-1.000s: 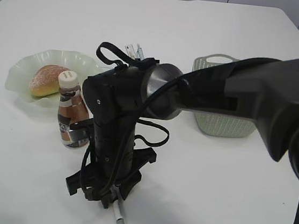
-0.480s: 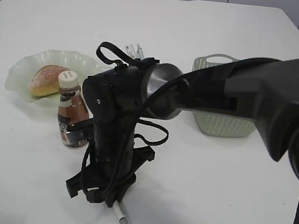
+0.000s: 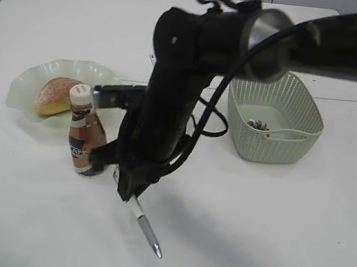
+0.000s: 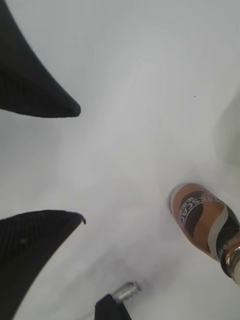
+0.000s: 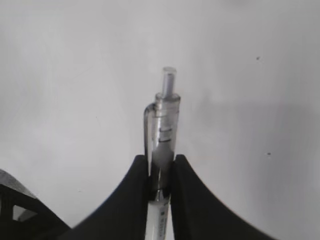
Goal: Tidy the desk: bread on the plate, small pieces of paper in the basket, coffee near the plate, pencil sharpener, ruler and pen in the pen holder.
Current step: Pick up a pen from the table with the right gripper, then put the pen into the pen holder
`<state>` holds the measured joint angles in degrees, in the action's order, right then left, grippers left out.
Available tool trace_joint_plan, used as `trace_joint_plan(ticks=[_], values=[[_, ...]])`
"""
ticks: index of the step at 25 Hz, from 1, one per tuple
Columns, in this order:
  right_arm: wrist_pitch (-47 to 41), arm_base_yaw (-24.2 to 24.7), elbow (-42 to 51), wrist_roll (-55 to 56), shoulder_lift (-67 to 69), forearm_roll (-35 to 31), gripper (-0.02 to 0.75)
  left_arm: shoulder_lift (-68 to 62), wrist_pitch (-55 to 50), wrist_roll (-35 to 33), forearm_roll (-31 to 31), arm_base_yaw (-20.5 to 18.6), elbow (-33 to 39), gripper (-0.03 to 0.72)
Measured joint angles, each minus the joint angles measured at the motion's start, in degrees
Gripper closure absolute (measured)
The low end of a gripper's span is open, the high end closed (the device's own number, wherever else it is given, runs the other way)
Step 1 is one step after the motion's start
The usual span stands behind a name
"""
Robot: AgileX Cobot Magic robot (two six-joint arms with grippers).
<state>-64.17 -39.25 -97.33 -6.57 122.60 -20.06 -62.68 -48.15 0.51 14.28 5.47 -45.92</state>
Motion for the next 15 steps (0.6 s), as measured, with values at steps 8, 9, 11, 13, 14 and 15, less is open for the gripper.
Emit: trace_joint_plan(ticks=[8, 9, 11, 13, 14, 15], values=[[-2.37, 12.94, 0.0, -12.11, -5.73, -15.46, 0.666, 0.0, 0.0, 0.0, 0.0, 0.0, 0.0, 0.255], [-2.37, 15.04, 0.0, -13.62, -6.12, -17.71, 0.666, 0.0, 0.0, 0.0, 0.0, 0.0, 0.0, 0.255], [-2.37, 18.96, 0.0, -17.83, -6.39, -23.63, 0.667, 0.0, 0.0, 0.0, 0.0, 0.0, 0.0, 0.255], [-2.26, 22.93, 0.0, -22.28, -6.42, -29.39, 0.667, 0.0, 0.0, 0.0, 0.0, 0.0, 0.0, 0.255], [-1.74, 24.42, 0.0, -24.93, -6.42, -32.48, 0.667, 0.0, 0.0, 0.0, 0.0, 0.0, 0.0, 0.255], [-0.92, 26.0, 0.0, -27.73, -6.42, -35.5, 0.667, 0.0, 0.0, 0.0, 0.0, 0.0, 0.0, 0.255]])
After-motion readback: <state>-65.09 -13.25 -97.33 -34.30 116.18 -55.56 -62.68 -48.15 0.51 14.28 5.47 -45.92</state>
